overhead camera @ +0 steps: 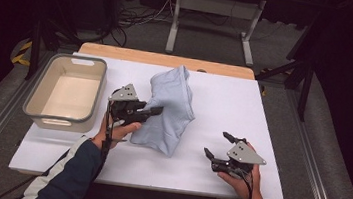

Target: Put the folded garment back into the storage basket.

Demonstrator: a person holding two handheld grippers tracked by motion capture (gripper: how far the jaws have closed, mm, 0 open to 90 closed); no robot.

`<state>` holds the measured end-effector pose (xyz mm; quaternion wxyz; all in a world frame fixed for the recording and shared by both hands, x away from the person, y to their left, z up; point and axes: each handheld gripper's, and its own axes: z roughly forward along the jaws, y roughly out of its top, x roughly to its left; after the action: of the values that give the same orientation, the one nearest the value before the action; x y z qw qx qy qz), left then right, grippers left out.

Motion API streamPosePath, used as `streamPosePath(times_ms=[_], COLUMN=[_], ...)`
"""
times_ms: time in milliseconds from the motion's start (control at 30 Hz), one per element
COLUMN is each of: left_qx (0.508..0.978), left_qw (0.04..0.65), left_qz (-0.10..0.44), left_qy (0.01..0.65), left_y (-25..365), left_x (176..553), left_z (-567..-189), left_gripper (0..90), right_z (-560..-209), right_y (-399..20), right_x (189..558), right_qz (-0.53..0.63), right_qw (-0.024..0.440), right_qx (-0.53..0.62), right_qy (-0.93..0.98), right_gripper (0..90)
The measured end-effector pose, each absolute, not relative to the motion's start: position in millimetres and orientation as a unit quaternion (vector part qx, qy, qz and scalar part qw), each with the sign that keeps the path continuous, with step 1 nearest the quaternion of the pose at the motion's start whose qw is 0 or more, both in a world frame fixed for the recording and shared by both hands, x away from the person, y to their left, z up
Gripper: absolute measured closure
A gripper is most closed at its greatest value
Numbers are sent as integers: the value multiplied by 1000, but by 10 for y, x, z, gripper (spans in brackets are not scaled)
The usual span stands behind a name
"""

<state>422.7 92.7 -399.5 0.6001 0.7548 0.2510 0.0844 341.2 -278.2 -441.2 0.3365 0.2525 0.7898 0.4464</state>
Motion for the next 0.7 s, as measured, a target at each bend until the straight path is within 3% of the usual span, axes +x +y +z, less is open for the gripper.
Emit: streamPosePath(times_ms=[700], left_qx=[739], left_qw=[613], left_qz=[103], left_qy=[258], left_y=[1152], left_x=[4212], left_z=[-3858], left_gripper=[743], right_z=[-4411], right_y=[-2782], right_x=[3408], right_qz=[446], right_qw=[337], right_qx=[250], right_qy=[791], right_gripper=[185])
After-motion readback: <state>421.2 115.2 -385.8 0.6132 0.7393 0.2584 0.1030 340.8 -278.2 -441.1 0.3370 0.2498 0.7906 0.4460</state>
